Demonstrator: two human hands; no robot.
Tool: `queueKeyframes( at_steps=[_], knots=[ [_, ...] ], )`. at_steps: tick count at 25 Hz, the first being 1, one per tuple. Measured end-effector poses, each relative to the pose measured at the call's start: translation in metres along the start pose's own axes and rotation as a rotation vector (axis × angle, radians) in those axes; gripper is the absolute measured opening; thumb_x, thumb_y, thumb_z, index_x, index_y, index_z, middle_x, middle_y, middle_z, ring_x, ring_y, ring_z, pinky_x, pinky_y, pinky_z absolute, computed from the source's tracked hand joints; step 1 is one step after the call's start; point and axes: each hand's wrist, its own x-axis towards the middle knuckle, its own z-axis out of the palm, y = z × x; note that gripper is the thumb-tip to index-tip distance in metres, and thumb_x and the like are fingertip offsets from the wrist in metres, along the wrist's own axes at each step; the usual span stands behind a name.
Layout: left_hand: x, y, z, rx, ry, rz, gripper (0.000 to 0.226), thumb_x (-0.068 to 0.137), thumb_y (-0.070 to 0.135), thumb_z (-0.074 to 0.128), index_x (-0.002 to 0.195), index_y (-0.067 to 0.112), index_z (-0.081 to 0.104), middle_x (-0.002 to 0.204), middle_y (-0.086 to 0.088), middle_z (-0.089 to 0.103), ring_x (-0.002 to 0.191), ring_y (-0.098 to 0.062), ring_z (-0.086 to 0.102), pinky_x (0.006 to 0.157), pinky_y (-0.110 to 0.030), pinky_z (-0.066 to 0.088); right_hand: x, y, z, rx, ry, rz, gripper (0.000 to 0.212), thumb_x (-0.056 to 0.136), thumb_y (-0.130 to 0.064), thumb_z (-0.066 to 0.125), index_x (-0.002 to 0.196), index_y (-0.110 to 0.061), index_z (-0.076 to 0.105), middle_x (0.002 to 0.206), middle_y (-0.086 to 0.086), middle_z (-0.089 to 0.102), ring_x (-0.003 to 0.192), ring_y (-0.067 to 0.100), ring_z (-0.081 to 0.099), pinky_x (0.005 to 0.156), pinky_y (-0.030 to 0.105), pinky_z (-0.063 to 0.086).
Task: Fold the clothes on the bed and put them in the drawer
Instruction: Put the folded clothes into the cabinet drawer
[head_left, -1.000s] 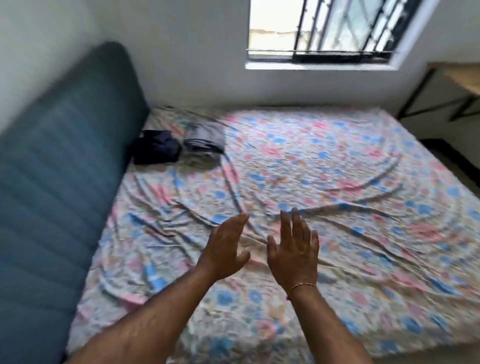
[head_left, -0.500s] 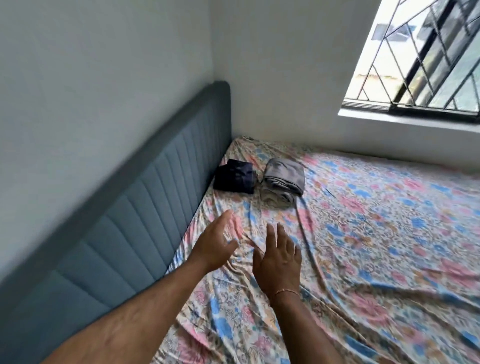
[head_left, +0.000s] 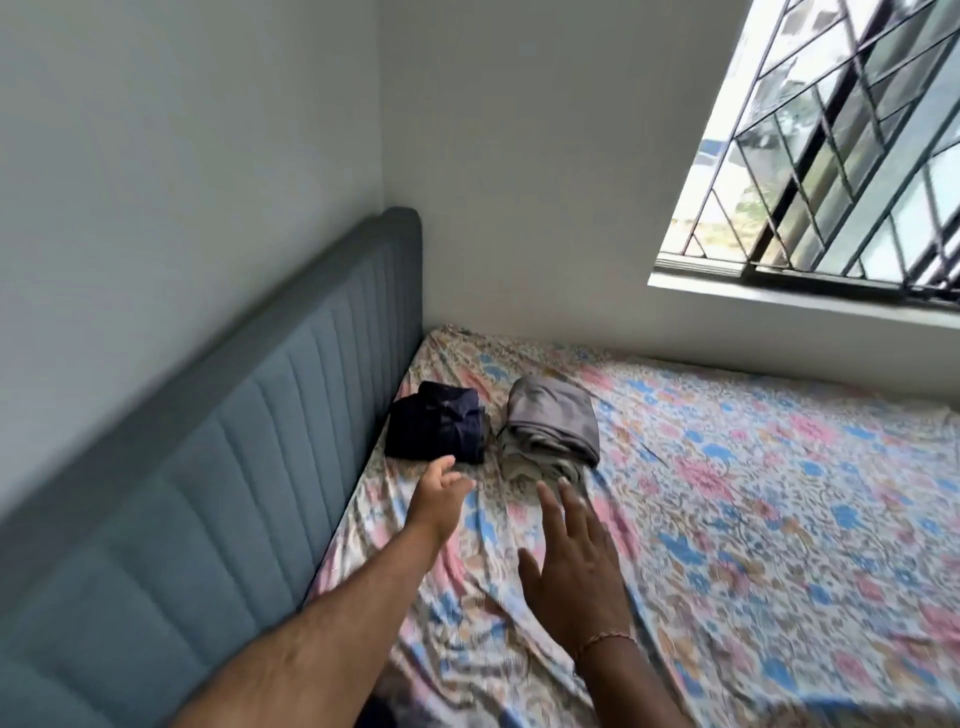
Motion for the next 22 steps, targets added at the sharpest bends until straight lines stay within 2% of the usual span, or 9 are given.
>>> queueKeyframes(
  at_steps=[3,5,7,9,11,13,16,19,22],
  knots=[
    [0.117,-0.02,0.0,-0.159,0.002,-0.108,0.042,0.102,0.014,0.061,0.143,0.012,0.053,0.117,-0.009,0.065,0.104,-0.023,0.063,0.08,-0.036,0.049,0.095,0.005,0.077,-0.024,-0.004,0.061,0.086,0.084,-0.044,0.069,0.159,-0.026,0.031,0.166,0.004,0.03,0.145,0.028,0.038,0.115,0.048,0.041],
    [0.201,-0.037,-0.001,-0.273,0.034,-0.176,0.036,0.104,0.017,0.058,0.14,0.013,0.055,0.112,-0.006,0.065,0.102,-0.022,0.063,0.072,-0.034,0.046,0.172,0.009,0.144,-0.027,-0.023,0.067,0.089,0.078,-0.039,0.073,0.158,-0.024,0.036,0.165,0.004,0.033,0.143,0.029,0.042,0.113,0.048,0.043],
    [0.285,-0.058,-0.017,-0.413,0.084,-0.322,0.031,0.105,0.022,0.056,0.134,0.011,0.058,0.116,-0.008,0.062,0.102,-0.023,0.061,0.075,-0.035,0.046,0.247,-0.001,0.217,-0.019,-0.13,0.035,0.093,0.075,-0.035,0.073,0.159,-0.022,0.034,0.166,0.006,0.031,0.144,0.03,0.042,0.115,0.047,0.041],
    [0.338,-0.084,-0.034,-0.534,0.131,-0.491,0.033,0.105,0.029,0.055,0.133,0.012,0.059,0.125,-0.014,0.062,0.112,-0.028,0.06,0.091,-0.04,0.048,0.299,-0.016,0.283,-0.067,-0.198,-0.066,0.098,0.072,-0.034,0.072,0.16,-0.02,0.032,0.166,0.009,0.03,0.147,0.03,0.039,0.116,0.047,0.041],
    [0.365,-0.113,-0.039,-0.641,0.121,-0.549,0.032,0.103,0.035,0.055,0.121,0.011,0.064,0.106,-0.013,0.067,0.101,-0.029,0.063,0.091,-0.038,0.048,0.341,-0.028,0.327,-0.165,-0.298,-0.171,0.102,0.071,-0.041,0.076,0.16,-0.023,0.03,0.167,0.01,0.03,0.15,0.033,0.035,0.115,0.054,0.04],
    [0.382,-0.129,-0.038,-0.7,0.117,-0.56,0.031,0.1,0.04,0.056,0.102,0.011,0.068,0.081,-0.009,0.067,0.073,-0.023,0.06,0.066,-0.03,0.044,0.39,-0.03,0.364,-0.307,-0.405,-0.199,0.107,0.074,-0.05,0.077,0.163,-0.031,0.02,0.171,0.009,0.017,0.155,0.039,0.02,0.115,0.068,0.029],
    [0.408,-0.157,-0.045,-0.732,0.183,-0.572,0.039,0.094,0.053,0.06,0.094,0.015,0.07,0.081,-0.008,0.073,0.071,-0.021,0.064,0.063,-0.03,0.041,0.436,-0.025,0.408,-0.442,-0.62,-0.093,0.115,0.08,-0.053,0.074,0.162,-0.038,-0.005,0.172,0.007,-0.005,0.156,0.044,-0.004,0.111,0.079,0.015],
    [0.414,-0.183,-0.047,-0.733,0.189,-0.569,0.057,0.088,0.072,0.057,0.098,0.019,0.071,0.093,-0.004,0.074,0.088,-0.021,0.062,0.075,-0.037,0.036,0.441,-0.02,0.429,-0.516,-0.616,-0.15,0.113,0.081,-0.05,0.072,0.162,-0.033,-0.004,0.171,0.012,0.002,0.153,0.049,0.009,0.105,0.077,0.031],
    [0.408,-0.177,-0.033,-0.645,0.252,-0.52,0.061,0.091,0.078,0.05,0.105,0.022,0.071,0.102,-0.004,0.07,0.095,-0.022,0.059,0.083,-0.037,0.039,0.449,-0.009,0.421,-0.505,-0.576,-0.277,0.099,0.082,-0.042,0.071,0.16,-0.026,0.013,0.159,0.018,0.034,0.134,0.045,0.048,0.097,0.057,0.054]
  ],
)
